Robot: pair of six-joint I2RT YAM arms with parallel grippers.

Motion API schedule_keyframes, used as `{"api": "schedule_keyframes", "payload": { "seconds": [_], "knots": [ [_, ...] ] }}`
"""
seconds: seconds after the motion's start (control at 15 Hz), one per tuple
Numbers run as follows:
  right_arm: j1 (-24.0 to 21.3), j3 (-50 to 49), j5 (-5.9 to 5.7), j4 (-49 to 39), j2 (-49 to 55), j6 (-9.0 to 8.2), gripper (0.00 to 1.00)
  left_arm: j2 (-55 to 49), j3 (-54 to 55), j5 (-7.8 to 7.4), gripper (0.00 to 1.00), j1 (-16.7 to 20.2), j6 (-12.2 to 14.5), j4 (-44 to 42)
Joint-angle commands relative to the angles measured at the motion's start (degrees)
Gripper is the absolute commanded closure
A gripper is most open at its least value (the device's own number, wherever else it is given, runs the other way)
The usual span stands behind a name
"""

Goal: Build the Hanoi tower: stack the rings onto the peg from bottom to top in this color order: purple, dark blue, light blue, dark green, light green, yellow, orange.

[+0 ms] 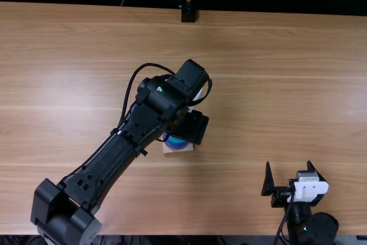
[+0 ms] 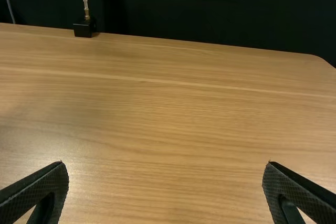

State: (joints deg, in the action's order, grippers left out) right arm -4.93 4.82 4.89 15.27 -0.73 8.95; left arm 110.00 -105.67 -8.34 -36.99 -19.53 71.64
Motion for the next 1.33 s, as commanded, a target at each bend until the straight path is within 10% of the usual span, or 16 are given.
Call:
{"api": "schedule_keyframes", "payload": {
  "seconds": [0.0,0.47,0.73,1.27],
  "knots": [
    [-0.6,-3.9,-0.14,3.0,0.7,0.12,0.00,-2.6,0.3,-1.47,0.00,1.0,0.3,-0.3],
    [-0.6,-3.9,-0.14,3.0,0.7,0.12,0.00,-17.5,0.0,0.96,0.00,11.2,0.8,-0.3],
    [-0.6,-3.9,-0.14,3.0,0.7,0.23,0.00,-32.6,4.4,9.60,0.00,18.8,0.8,-1.9],
    [-0.6,-3.9,-0.14,3.0,0.7,0.23,0.00,-73.8,53.3,6.86,0.00,24.1,3.4,-36.7]
  ]
}}
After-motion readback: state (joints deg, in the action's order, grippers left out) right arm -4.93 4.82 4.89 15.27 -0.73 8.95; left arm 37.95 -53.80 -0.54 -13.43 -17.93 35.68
